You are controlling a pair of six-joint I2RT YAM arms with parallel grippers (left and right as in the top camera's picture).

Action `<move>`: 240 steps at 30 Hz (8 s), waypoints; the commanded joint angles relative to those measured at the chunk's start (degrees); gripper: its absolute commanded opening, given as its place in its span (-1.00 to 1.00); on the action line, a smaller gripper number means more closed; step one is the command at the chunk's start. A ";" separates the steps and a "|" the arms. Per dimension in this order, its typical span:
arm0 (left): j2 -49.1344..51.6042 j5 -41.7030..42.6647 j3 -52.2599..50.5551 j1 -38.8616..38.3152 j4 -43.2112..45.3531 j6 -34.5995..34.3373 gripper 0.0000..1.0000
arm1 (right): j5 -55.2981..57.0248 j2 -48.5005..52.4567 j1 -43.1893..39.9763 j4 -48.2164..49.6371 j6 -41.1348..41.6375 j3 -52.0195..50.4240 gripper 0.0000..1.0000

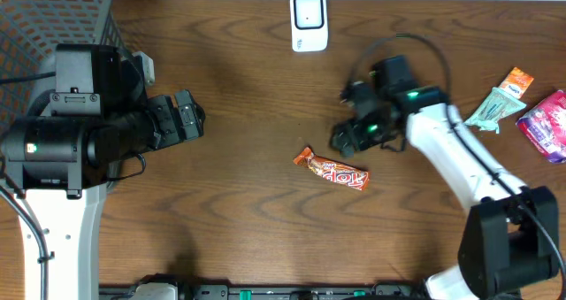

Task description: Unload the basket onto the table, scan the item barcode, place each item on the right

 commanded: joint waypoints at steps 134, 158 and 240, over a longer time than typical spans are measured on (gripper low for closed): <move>0.02 0.24 0.94 -0.17 0.00 0.55 0.96 | -4.87 6.84 -48.37 -6.82 30.62 35.19 0.11; 0.02 0.24 0.94 -0.17 0.00 0.55 0.96 | -5.44 -25.18 -22.73 -48.81 25.22 34.93 0.98; 0.02 0.24 0.94 -0.17 0.00 0.55 0.96 | -5.95 -80.11 -16.22 0.07 10.14 -26.88 0.99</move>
